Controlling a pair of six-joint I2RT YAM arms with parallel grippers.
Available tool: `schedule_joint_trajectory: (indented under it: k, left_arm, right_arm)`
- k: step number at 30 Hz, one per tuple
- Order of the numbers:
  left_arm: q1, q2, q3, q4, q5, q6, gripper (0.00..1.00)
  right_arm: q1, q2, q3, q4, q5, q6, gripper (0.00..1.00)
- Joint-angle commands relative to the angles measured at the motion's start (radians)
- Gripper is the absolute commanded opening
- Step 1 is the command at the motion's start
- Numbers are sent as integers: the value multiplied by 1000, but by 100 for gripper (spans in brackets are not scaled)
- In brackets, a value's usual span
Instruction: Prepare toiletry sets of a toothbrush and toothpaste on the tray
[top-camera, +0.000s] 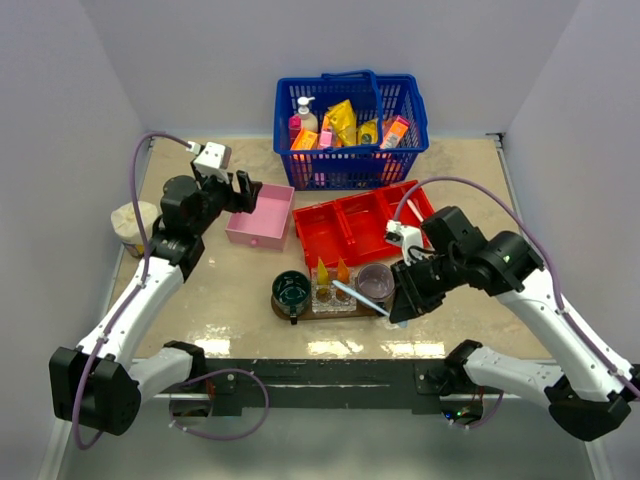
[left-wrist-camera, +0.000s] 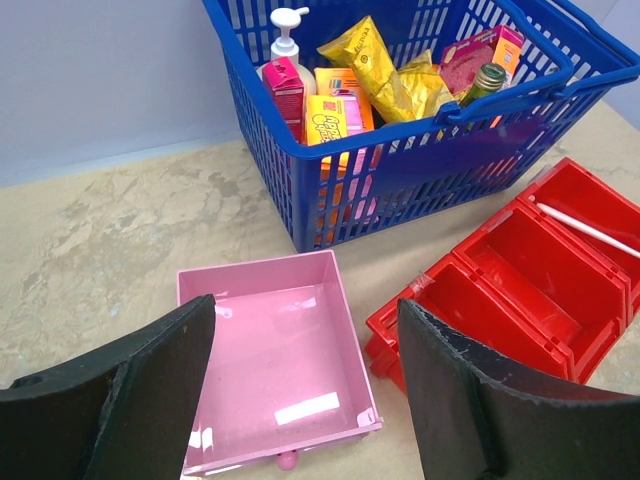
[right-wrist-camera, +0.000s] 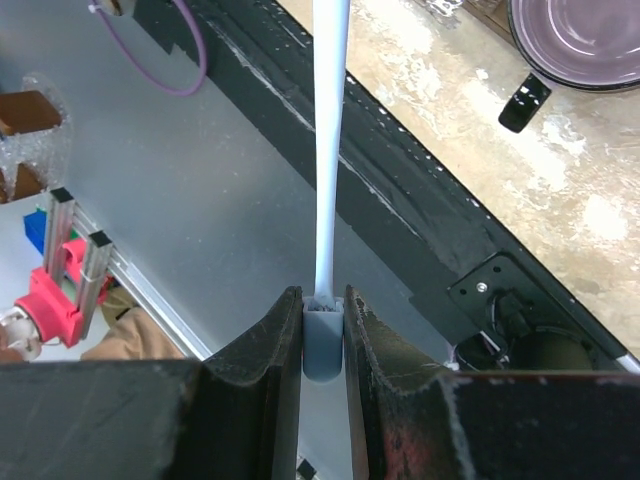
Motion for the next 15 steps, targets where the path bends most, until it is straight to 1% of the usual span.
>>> schedule_joint_trajectory:
  k: [1,15]
  left_arm:
    - [-6,2,-1,30,-9,23,77]
    - [-11,2,-3,30,-6,22,77]
  right_arm:
    - [13,-1,-24,-38,53,-17,0]
    - [27,47,-58,-38,133,-18,0]
